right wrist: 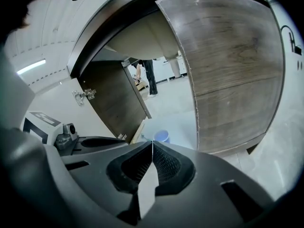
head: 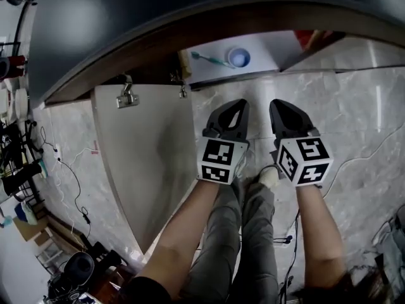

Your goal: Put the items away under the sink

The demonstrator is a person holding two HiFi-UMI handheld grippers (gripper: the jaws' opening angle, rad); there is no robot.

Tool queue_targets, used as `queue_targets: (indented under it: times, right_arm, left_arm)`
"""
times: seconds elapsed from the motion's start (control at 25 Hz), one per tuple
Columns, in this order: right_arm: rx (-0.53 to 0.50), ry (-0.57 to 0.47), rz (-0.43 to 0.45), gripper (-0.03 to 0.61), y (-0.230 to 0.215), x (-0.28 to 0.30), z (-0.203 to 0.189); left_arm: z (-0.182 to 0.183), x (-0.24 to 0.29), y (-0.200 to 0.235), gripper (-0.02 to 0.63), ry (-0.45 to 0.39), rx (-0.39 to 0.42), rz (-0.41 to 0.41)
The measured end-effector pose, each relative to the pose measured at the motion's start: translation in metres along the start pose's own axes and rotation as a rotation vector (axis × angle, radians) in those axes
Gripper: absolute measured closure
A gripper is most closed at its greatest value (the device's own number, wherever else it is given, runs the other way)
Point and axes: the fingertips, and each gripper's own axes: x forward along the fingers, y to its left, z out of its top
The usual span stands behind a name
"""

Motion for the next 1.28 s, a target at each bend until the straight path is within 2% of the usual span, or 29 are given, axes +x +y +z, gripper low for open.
queue_targets:
  times: [0.36,0.56,0.72,0.92,1.28]
  right_arm:
    - [-0.033,-0.017,0.024,0.543,0.033,-0.039,0.040]
    - [-0.015,-0.029,0.002,0.543,0.038,-0.065,0.056]
    - [0.009,-0.060,-0.020,0.543,0.042,-0.087,0.077]
    - [0.024,-0.079,-0.037,0.543,0.052,-0.119,0.105]
    - [0.034,-0.079,-0.060,0.543,0.073,-0.172,0.130]
  left_arm:
    - [0.040,-0.040,-0.019,0.598,0.010,0.026,-0.038]
    - [0.063,-0.059,-0.034,0.598,0.023,0.018,-0.047]
    - [0.083,-0.072,-0.060,0.598,0.025,0.003,-0.089]
    - [0.104,-0.096,-0.090,0.598,0.052,0.041,-0.145]
    - [0.154,-0.142,-0.094,0.598,0.054,0.068,-0.131]
